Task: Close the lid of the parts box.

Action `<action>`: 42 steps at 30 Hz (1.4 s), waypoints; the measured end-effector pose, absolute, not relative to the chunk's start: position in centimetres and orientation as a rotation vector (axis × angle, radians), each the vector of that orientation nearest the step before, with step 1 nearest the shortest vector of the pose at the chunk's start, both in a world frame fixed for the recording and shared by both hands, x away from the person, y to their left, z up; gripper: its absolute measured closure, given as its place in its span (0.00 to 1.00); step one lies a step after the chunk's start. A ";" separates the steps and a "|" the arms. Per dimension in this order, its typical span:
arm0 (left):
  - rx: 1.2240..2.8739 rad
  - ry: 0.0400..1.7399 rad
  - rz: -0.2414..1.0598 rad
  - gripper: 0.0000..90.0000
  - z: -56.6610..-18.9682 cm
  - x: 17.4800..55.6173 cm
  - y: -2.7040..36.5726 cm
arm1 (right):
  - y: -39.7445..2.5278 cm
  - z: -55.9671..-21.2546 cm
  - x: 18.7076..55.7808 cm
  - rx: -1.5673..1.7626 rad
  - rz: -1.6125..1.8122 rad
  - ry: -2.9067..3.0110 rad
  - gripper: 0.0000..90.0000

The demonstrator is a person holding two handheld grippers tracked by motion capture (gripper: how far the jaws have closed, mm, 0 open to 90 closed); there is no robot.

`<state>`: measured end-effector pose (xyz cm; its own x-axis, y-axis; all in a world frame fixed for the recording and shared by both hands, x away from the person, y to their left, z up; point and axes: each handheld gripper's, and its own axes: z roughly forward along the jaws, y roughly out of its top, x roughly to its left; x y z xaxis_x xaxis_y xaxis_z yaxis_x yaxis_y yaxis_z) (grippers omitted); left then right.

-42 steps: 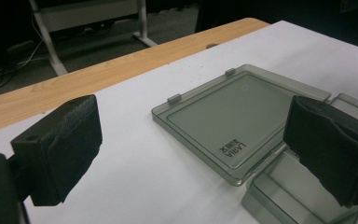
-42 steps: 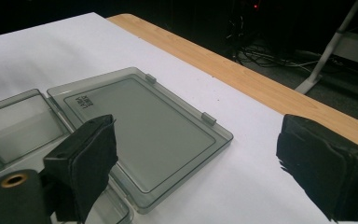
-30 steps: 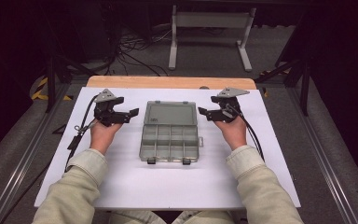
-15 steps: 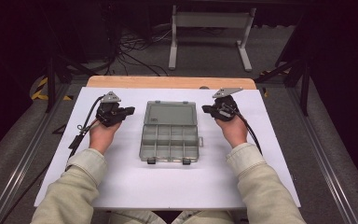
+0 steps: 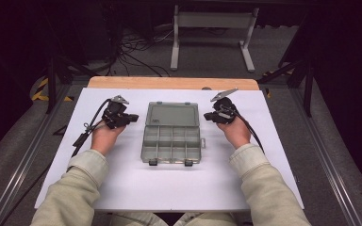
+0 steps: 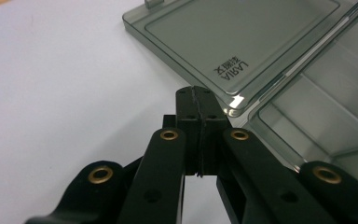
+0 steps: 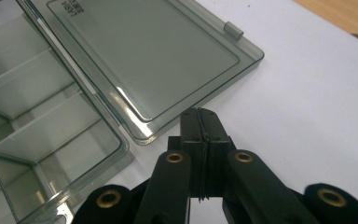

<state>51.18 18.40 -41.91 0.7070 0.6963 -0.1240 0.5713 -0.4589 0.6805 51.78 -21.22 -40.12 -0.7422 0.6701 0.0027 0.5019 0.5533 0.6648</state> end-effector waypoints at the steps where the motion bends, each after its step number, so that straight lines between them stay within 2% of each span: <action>1: 2.196 0.966 0.216 1.00 -42.0 51.3 18.3 | -21.1 -40.2 51.8 0.981 0.962 2.541 1.00; 28: 2.294 1.040 0.072 1.00 -44.3 52.7 17.2 | -19.8 -43.0 53.0 1.013 0.840 2.673 1.00; 42: 2.288 1.014 0.069 1.00 -44.6 53.0 16.9 | -19.6 -43.5 53.2 1.009 0.836 2.688 1.00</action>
<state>53.03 16.86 -44.59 0.7030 0.6837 -0.1959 0.6511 -0.5078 0.5640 53.22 -19.60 -43.45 -0.7623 0.6452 0.0517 0.5607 0.6182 0.5508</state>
